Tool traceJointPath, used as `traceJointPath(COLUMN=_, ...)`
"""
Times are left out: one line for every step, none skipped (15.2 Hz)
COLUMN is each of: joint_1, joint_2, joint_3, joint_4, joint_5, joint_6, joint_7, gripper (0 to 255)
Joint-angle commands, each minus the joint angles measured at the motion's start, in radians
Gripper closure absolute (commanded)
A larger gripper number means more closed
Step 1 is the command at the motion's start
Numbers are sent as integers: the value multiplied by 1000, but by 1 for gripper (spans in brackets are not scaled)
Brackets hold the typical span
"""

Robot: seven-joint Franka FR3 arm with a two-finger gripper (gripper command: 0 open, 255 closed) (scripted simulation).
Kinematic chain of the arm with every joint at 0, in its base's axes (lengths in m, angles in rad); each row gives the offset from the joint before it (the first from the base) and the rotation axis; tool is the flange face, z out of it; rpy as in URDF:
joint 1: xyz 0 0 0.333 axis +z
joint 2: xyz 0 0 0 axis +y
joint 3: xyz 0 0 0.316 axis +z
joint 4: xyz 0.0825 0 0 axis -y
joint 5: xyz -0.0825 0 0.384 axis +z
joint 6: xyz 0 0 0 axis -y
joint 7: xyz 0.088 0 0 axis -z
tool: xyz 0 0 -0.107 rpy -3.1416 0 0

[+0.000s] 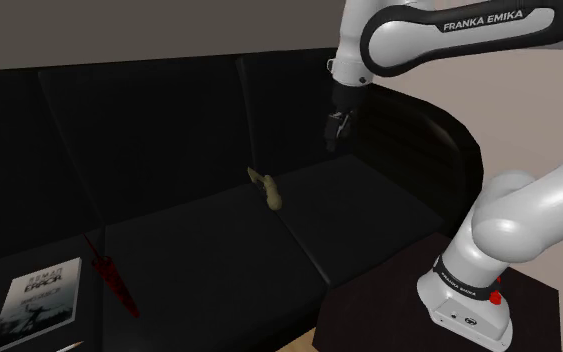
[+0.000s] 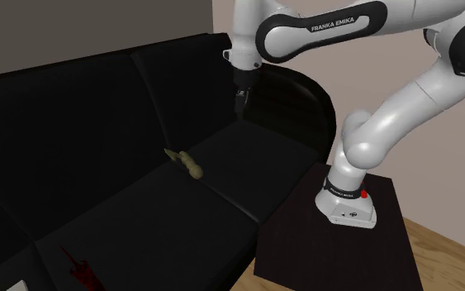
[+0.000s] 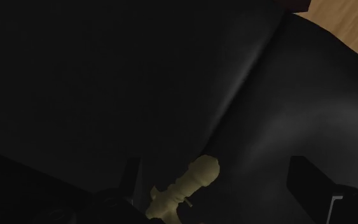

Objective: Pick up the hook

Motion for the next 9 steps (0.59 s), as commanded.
traceJointPath(joint_1=-10, joint_2=70, joint_3=18, joint_4=1, joint_5=0, joint_6=67, joint_7=38, gripper=0)
traceJointPath(joint_1=-14, joint_2=104, joint_3=27, joint_4=4, joint_5=-1, joint_6=96, joint_7=57, gripper=0)
traceJointPath(joint_1=-19, joint_2=139, joint_3=36, joint_4=9, joint_5=-3, joint_6=124, joint_7=77, gripper=0)
traceJointPath(joint_1=-23, joint_2=175, joint_3=44, joint_4=15, joint_5=-6, joint_6=152, joint_7=97, gripper=0)
traceJointPath(joint_1=-28, joint_2=211, joint_3=52, joint_4=22, joint_5=-10, joint_6=179, joint_7=118, gripper=0)
traceJointPath(joint_1=-33, joint_2=249, joint_3=60, joint_4=31, joint_5=-15, joint_6=205, joint_7=138, gripper=0)
traceJointPath(joint_1=-37, joint_2=286, joint_3=67, joint_4=42, joint_5=-21, joint_6=230, joint_7=159, gripper=0)
traceJointPath(joint_1=-42, joint_2=325, joint_3=74, joint_4=53, joint_5=-28, joint_6=254, joint_7=181, gripper=0)
traceJointPath(joint_1=-46, joint_2=364, joint_3=80, joint_4=67, joint_5=-36, joint_6=277, joint_7=203, gripper=0)
